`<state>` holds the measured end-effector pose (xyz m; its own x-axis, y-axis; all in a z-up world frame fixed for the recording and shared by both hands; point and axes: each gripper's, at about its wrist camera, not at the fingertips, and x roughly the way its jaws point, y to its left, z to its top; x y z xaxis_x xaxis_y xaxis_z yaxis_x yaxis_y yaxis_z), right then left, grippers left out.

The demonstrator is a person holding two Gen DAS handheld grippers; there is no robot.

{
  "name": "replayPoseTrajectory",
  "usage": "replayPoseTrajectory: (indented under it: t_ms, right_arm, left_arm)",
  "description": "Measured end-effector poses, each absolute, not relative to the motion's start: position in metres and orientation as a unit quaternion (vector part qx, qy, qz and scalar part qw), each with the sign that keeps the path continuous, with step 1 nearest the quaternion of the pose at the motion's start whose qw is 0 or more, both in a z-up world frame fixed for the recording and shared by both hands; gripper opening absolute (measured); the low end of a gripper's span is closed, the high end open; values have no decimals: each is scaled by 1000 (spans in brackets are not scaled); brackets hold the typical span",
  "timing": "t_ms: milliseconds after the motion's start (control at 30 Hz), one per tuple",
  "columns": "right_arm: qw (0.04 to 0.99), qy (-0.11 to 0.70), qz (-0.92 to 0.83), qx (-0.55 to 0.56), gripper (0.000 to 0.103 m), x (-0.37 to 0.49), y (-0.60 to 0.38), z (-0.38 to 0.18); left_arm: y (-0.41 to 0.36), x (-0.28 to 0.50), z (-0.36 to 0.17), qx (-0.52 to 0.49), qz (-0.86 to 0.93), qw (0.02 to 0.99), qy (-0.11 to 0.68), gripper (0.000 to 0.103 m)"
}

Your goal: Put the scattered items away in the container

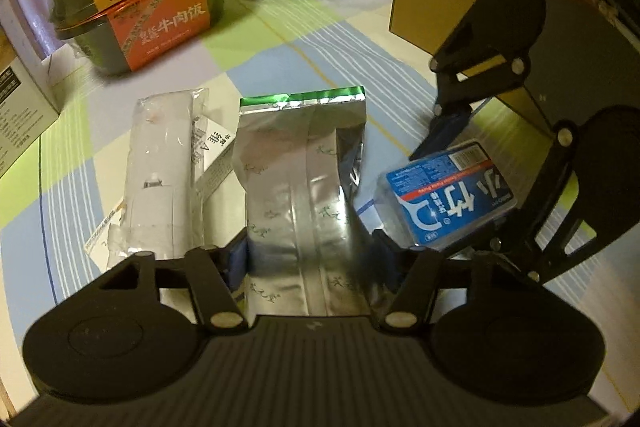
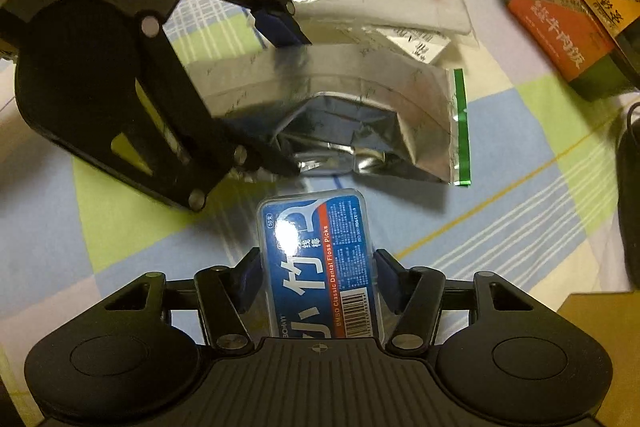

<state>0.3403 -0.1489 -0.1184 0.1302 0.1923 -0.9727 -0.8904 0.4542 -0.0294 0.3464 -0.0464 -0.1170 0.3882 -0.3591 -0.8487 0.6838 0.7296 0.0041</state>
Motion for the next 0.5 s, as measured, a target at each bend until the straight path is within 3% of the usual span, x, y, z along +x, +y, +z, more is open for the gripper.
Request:
replayPoseTrajectory:
  t_ms: [100, 500]
  right_arm:
    - [675, 523, 391, -343, 61, 329, -149, -114]
    - [715, 529, 352, -292, 61, 216, -152, -81]
  left_arm:
    - [-44, 334, -113, 191, -315, 811, 455, 49]
    - [-34, 210, -104, 233, -338, 773, 484, 48]
